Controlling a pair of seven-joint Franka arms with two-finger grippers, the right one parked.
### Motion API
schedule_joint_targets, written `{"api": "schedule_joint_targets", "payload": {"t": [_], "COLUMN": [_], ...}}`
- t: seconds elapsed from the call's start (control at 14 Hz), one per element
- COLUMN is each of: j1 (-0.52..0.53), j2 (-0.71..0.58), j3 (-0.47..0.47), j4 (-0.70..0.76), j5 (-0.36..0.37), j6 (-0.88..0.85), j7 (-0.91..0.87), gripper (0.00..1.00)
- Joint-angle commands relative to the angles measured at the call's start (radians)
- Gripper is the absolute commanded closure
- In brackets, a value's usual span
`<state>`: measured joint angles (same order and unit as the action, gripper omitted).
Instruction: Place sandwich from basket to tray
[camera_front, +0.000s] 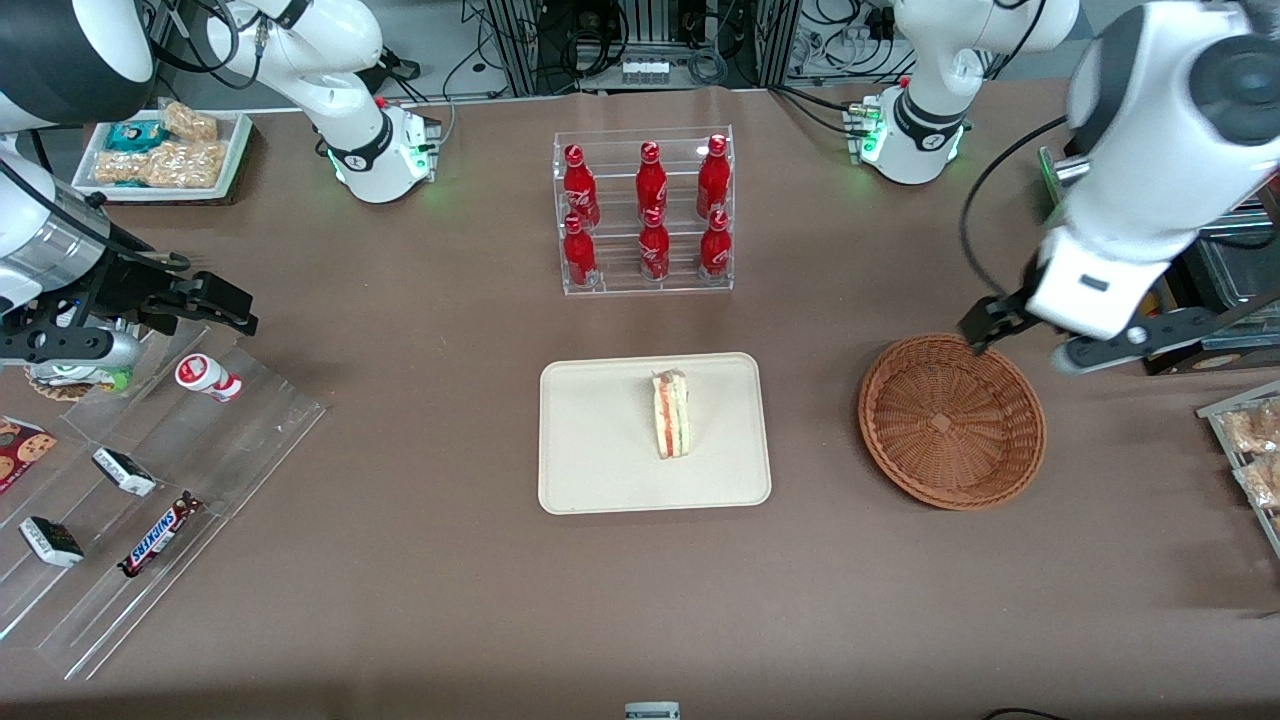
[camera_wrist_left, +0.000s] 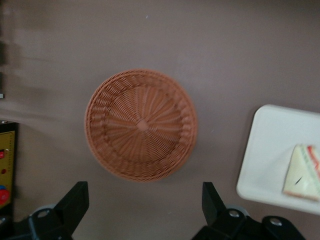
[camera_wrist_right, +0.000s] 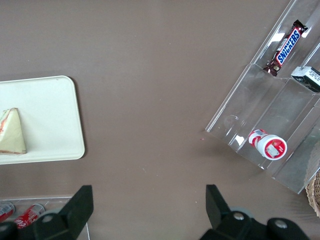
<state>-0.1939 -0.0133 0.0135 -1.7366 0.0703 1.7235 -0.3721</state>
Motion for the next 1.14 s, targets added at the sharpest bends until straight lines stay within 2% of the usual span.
{"api": "schedule_joint_targets", "payload": {"t": [0.0,0.14,0.36,1.07], "j1": [0.088,0.099,0.134,0.134], "j2": [-0.105,-0.114,-0.125,-0.123], "j3": [-0.015,-0.014,0.005,0.042], "j4": [-0.109,-0.11,-0.11,-0.089], "j5": [-0.041,-0.043,-0.099,-0.084], "j6": [-0.022,-0.044,-0.048,-0.042], "j7": [0.175,0.244,0.314,0.321], "gripper": [0.0,0.0,0.0,0.0]}}
